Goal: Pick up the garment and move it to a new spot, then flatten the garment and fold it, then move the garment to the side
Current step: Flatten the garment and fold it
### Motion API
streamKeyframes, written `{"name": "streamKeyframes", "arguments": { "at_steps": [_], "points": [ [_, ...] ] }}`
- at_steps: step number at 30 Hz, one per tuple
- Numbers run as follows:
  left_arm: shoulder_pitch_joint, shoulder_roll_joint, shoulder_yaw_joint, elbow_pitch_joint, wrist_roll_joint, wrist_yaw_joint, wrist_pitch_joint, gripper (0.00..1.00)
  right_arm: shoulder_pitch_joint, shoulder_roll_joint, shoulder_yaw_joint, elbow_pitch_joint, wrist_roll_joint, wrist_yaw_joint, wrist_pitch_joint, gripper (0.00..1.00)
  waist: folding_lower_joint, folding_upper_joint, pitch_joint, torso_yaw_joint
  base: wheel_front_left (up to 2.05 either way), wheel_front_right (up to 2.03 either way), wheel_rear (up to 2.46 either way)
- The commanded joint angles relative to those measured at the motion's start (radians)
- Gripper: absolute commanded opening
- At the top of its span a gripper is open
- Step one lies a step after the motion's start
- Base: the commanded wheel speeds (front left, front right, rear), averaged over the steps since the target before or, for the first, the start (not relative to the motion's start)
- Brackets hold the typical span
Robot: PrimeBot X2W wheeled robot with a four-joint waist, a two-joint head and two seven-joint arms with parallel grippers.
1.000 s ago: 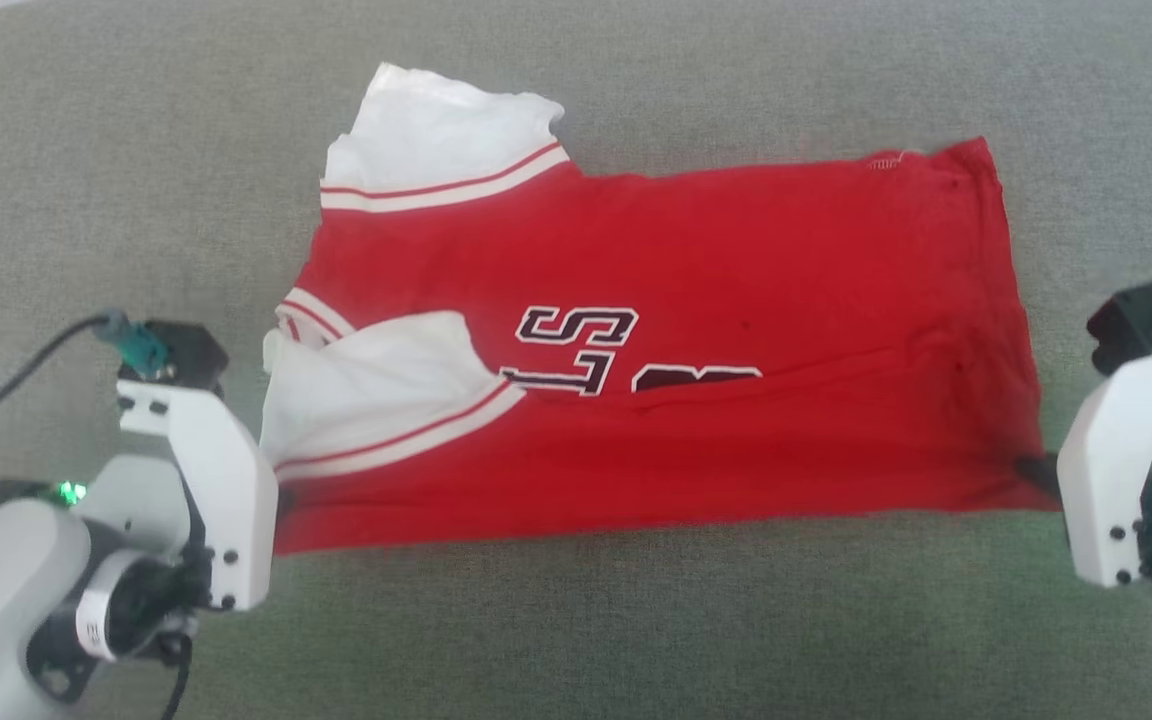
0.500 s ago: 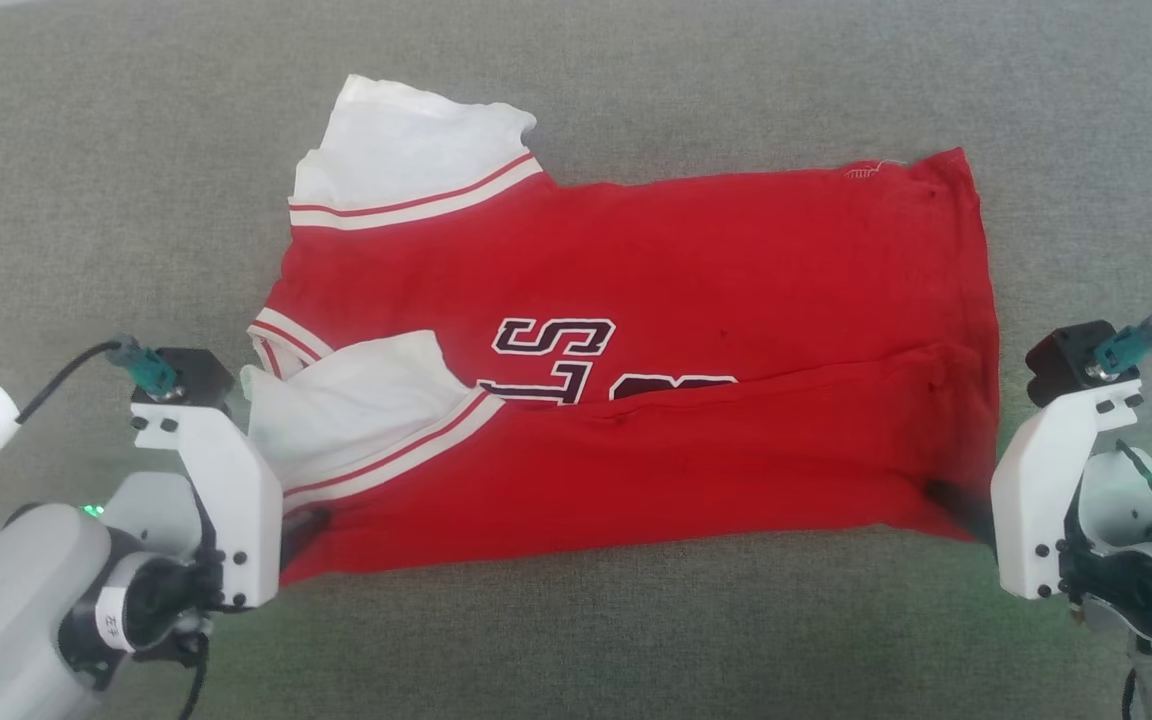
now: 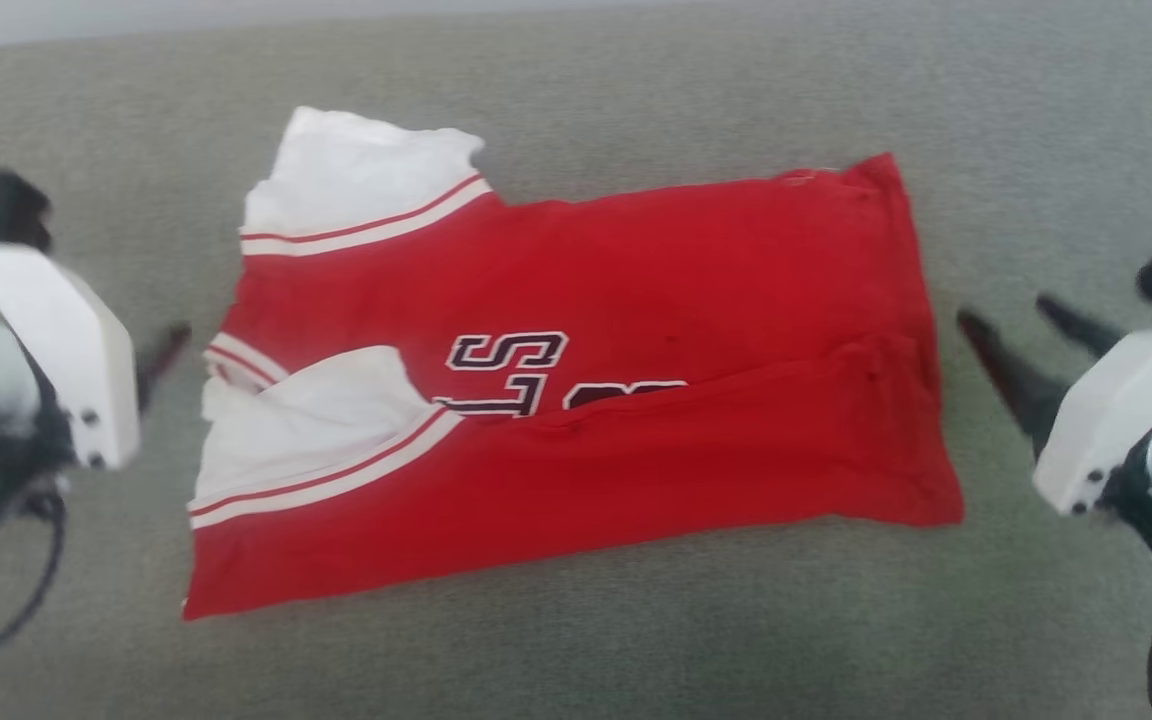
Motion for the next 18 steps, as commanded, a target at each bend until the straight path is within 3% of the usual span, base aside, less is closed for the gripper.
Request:
{"name": "streamKeyframes", "arguments": {
  "at_steps": [1, 10, 14, 18],
  "points": [
    [-0.031, 0.0, 0.009, 0.009, 0.011, -0.012, -0.01, 1.0, -0.017, 0.017, -0.01, -0.008, -0.006, 0.0, -0.054, 1.0, 0.0, 0.0001, 0.001, -0.028, 0.0, 0.0, 0.0],
    [-0.251, -0.043, 0.013, 0.248, 0.083, -0.136, -0.055, 1.0, -0.079, 0.086, 0.025, -0.012, -0.084, 0.0, -0.447, 1.0, 0.0, 0.0001, 0.044, -0.166, 0.0, 0.0, 0.0],
    [-0.334, -0.06, 0.007, 0.378, 0.103, -0.184, -0.059, 1.0, -0.085, 0.148, 0.021, 0.011, -0.115, 0.0, -0.538, 1.0, 0.0, 0.0001, 0.084, -0.229, 0.0, 0.0, 0.0],
    [-0.398, -0.053, -0.007, 0.503, 0.119, -0.22, -0.027, 1.0, -0.089, 0.171, 0.047, 0.031, -0.118, 0.0, -0.572, 1.0, 0.0, 0.0001, 0.125, -0.283, 0.0, 0.0, 0.0]
  ]
}}
